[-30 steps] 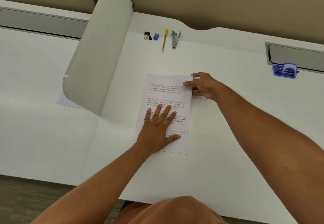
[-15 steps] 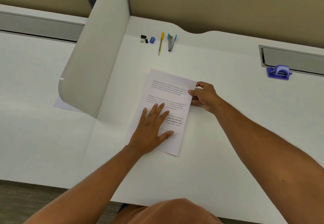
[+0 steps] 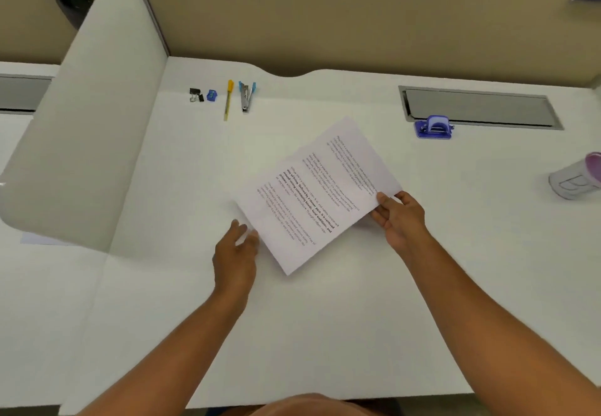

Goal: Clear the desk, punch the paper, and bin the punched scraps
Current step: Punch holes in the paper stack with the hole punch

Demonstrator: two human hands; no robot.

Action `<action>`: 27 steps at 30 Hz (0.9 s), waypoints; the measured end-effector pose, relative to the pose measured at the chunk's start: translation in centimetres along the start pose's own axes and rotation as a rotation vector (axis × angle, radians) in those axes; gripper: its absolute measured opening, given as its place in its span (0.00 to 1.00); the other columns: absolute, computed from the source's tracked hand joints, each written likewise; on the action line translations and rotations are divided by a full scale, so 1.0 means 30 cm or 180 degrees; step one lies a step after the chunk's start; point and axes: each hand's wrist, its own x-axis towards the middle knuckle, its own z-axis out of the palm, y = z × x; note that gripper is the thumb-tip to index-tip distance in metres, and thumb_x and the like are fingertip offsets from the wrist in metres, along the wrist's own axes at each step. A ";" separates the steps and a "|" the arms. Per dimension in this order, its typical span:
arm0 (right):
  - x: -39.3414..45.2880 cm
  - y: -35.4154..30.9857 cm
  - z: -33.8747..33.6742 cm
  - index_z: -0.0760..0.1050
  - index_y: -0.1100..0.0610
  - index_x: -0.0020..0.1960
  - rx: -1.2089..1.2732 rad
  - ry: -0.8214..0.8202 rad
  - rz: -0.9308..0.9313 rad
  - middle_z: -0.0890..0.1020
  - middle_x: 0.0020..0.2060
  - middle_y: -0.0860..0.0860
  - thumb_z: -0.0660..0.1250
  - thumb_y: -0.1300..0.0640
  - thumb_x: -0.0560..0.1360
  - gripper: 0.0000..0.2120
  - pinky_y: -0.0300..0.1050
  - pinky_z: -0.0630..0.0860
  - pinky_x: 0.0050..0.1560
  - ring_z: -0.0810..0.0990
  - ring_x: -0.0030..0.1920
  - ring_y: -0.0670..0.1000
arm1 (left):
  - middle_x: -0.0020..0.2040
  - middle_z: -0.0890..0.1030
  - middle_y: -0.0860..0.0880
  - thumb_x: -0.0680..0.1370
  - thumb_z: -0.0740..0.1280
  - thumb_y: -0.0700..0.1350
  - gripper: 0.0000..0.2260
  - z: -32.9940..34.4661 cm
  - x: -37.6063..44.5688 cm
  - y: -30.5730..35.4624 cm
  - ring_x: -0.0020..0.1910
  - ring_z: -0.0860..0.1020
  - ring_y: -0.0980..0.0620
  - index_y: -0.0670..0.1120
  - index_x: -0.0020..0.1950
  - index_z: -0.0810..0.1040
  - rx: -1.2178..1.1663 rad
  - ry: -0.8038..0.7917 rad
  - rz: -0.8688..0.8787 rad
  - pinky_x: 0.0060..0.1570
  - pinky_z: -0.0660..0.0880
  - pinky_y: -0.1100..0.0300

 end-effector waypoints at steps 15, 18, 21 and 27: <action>0.080 -0.356 -0.710 0.76 0.50 0.67 -0.0085 -0.0289 -0.0201 0.86 0.58 0.55 0.65 0.71 0.78 0.23 0.53 0.86 0.49 0.87 0.56 0.59 | 0.54 0.90 0.47 0.81 0.72 0.38 0.10 0.675 -0.205 0.029 0.53 0.88 0.46 0.41 0.62 0.87 -0.0507 -0.0161 0.0225 0.57 0.83 0.51; 0.129 -0.450 -0.826 0.76 0.51 0.69 -0.0371 -0.0538 -0.0200 0.86 0.59 0.55 0.66 0.70 0.78 0.24 0.56 0.85 0.53 0.87 0.56 0.60 | 0.54 0.90 0.46 0.82 0.72 0.37 0.10 0.788 -0.218 0.039 0.52 0.89 0.46 0.40 0.63 0.86 -0.0445 -0.0277 0.0259 0.57 0.83 0.52; 0.183 -0.510 -0.900 0.76 0.54 0.68 -0.0650 -0.0606 -0.0225 0.87 0.58 0.56 0.67 0.69 0.77 0.22 0.55 0.85 0.52 0.87 0.55 0.60 | 0.57 0.89 0.44 0.82 0.71 0.37 0.12 0.861 -0.209 0.048 0.54 0.88 0.44 0.38 0.65 0.85 -0.0314 -0.0303 0.0236 0.58 0.83 0.50; 0.304 -0.541 -0.945 0.77 0.56 0.67 -0.1016 -0.0537 0.0036 0.85 0.58 0.59 0.66 0.64 0.79 0.17 0.57 0.85 0.53 0.87 0.55 0.61 | 0.58 0.88 0.42 0.82 0.72 0.36 0.11 0.939 -0.139 0.066 0.55 0.88 0.42 0.37 0.64 0.84 -0.0169 -0.0359 0.0189 0.57 0.83 0.50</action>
